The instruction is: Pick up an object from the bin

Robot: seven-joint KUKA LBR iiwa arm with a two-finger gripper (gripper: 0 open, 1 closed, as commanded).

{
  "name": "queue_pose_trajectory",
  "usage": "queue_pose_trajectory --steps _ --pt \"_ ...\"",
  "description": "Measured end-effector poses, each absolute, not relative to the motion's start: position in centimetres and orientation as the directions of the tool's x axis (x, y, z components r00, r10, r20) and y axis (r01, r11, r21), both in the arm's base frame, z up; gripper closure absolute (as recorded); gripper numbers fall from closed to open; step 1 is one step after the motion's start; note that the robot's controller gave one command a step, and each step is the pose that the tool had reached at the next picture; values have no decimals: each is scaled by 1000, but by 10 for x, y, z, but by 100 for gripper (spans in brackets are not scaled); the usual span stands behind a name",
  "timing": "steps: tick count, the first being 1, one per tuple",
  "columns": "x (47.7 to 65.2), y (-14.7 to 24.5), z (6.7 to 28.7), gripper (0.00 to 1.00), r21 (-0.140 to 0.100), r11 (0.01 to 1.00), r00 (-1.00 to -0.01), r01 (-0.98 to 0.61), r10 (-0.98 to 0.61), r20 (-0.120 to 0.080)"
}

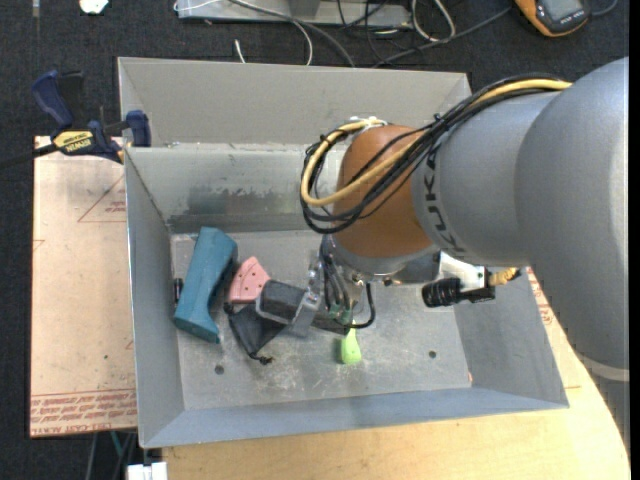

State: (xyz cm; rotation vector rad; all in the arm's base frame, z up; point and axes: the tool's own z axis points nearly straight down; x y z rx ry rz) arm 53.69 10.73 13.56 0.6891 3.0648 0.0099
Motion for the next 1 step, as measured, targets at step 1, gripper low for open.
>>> queue_pose_trajectory --steps 1 --pt "536 107 183 100 4 904 -904 427 427 4"
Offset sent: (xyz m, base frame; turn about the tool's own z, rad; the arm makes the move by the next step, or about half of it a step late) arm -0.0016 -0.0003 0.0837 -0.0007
